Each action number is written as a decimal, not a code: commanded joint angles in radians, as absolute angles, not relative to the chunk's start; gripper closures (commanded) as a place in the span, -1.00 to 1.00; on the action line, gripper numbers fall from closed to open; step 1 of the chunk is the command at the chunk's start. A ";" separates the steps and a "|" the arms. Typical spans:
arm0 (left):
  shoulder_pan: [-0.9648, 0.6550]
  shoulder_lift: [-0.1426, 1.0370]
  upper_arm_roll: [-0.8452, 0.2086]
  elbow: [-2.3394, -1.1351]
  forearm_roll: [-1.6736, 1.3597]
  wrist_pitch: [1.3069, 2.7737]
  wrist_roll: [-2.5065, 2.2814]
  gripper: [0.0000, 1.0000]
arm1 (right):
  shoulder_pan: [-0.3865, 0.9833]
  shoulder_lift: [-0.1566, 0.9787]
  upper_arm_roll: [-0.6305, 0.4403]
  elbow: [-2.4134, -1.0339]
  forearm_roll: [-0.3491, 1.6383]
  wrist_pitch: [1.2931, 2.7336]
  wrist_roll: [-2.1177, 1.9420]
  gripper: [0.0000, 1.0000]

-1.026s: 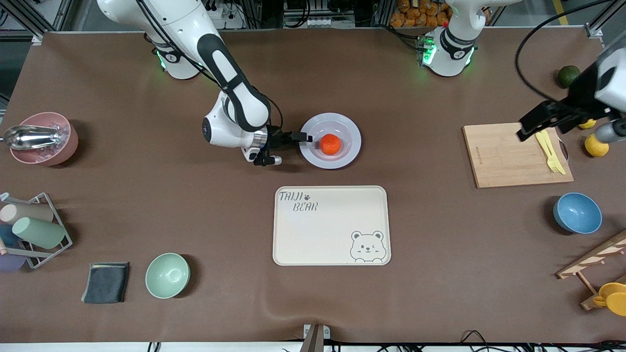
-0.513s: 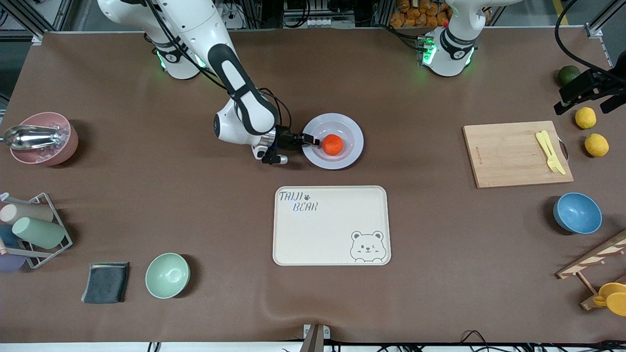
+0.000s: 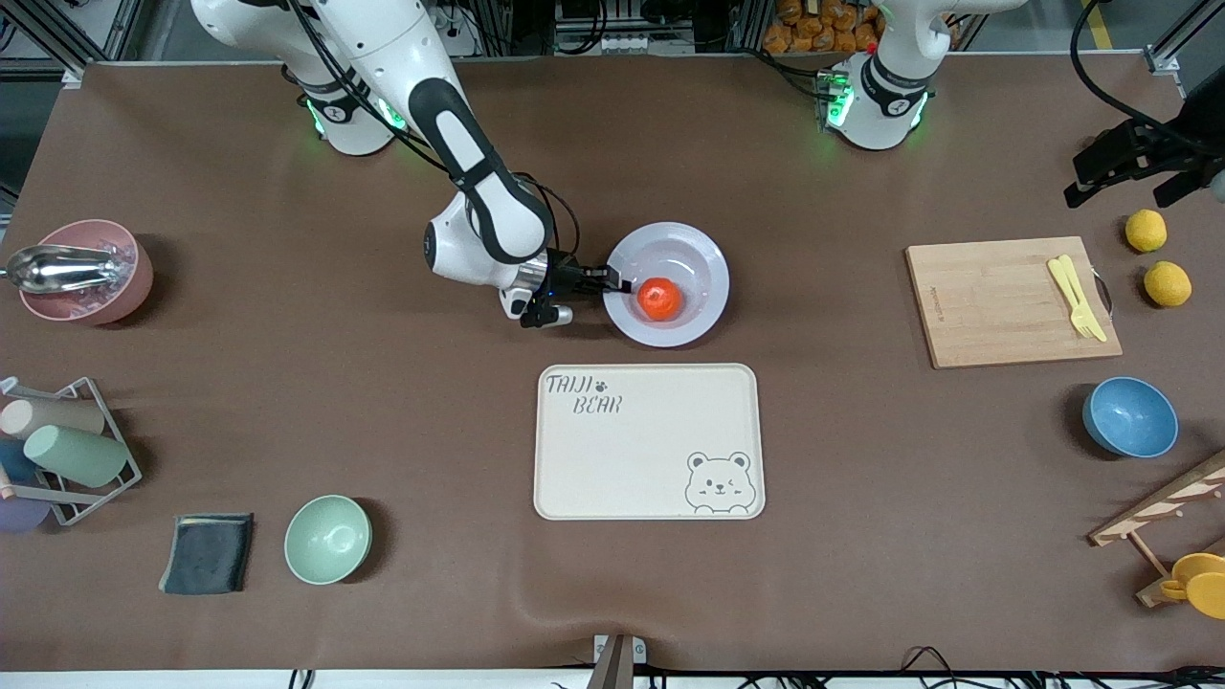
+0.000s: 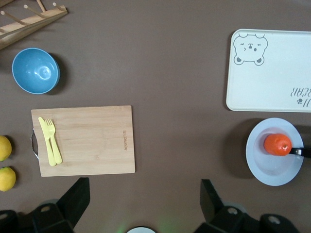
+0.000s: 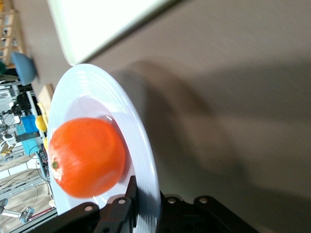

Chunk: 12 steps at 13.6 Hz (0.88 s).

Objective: Place orange and plate with both arms
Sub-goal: 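Slide the plate with the right gripper onto the bear tray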

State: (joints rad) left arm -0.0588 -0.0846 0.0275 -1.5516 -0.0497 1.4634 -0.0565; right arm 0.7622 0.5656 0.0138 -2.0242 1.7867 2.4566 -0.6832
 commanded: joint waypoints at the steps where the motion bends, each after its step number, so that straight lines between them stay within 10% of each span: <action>1: -0.077 -0.074 0.043 -1.557 -0.046 1.473 -0.051 -1.00 | 0.736 0.546 0.008 -1.962 1.809 2.457 -0.758 1.00; 12: -0.068 -0.074 0.041 -1.557 -0.052 1.473 -0.052 -1.00 | 0.535 0.765 -0.014 -1.599 1.311 2.439 -0.594 1.00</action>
